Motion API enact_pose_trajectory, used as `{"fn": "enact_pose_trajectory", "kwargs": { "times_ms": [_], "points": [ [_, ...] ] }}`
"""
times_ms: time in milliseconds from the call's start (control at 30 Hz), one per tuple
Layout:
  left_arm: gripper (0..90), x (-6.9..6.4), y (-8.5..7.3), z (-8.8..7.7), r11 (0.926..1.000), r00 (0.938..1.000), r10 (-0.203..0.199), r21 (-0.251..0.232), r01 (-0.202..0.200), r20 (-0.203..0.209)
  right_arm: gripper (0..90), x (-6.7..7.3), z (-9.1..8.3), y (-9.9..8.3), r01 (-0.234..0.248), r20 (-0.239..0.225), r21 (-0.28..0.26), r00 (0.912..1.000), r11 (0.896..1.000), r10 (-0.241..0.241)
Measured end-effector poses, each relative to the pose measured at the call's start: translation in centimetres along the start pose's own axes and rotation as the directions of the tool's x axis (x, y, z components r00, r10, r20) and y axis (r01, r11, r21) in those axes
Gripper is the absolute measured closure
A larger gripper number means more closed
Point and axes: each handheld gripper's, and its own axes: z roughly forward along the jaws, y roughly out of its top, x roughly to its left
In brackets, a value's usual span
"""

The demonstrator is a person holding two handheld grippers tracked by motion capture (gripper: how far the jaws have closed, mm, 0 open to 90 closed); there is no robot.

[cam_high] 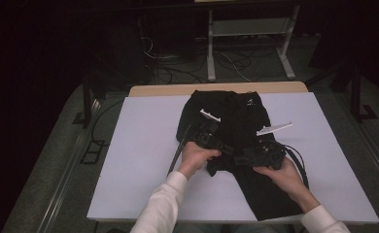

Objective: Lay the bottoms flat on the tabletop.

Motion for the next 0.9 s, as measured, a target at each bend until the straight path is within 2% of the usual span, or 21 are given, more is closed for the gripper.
{"fn": "enact_pose_trajectory", "kwargs": {
  "times_ms": [133, 200, 267, 333, 433, 600, 767, 900],
  "points": [
    [89.7, 0.6, 0.1, 0.1, 0.9994, 0.9992, -0.034, -0.008, 0.034, -0.020, 43.5, -0.6, 0.6, 0.1, -0.020, 0.001, -0.003, 0.9998, 1.000, 0.020],
    [89.6, 0.8, 0.1, 0.2, 0.9986, 0.9985, -0.048, -0.021, 0.048, -0.027, 46.6, -0.4, 0.6, 0.2, -0.011, -0.007, -0.015, 0.9999, 1.000, 0.010],
    [89.6, 0.9, 0.2, 0.4, 0.9978, 0.9975, -0.060, -0.028, 0.059, -0.037, 46.8, 0.0, 0.4, 0.3, -0.001, 0.006, -0.025, 1.0000, 1.000, 0.001],
    [89.6, 1.1, 0.3, 0.5, 0.9962, 0.9968, -0.076, -0.044, 0.075, -0.027, 49.4, 0.2, 0.1, 0.5, -0.002, -0.008, -0.044, 1.0000, 0.999, 0.002],
    [89.6, 1.2, 0.5, 0.8, 0.9962, 0.9963, -0.079, -0.040, 0.078, -0.035, 49.5, 0.3, 0.2, 0.6, 0.008, -0.005, -0.042, 1.0000, 0.999, -0.008],
    [89.6, 1.1, 0.6, 1.0, 0.9951, 0.9958, -0.089, -0.045, 0.088, -0.021, 48.0, -0.3, 1.0, 0.6, -0.011, 0.025, -0.016, 0.9996, 1.000, 0.012],
    [89.6, 1.3, 0.6, 1.0, 0.9943, 0.9951, -0.098, -0.046, 0.097, -0.018, 48.2, -0.8, 2.5, 0.4, -0.016, 0.057, 0.047, 0.9983, 0.999, 0.013],
    [89.6, 1.6, 0.6, 1.0, 0.9946, 0.9950, -0.097, -0.040, 0.096, -0.023, 57.4, -0.8, 3.5, 0.2, -0.012, 0.080, 0.083, 0.9968, 0.997, 0.005]
  ]
}}
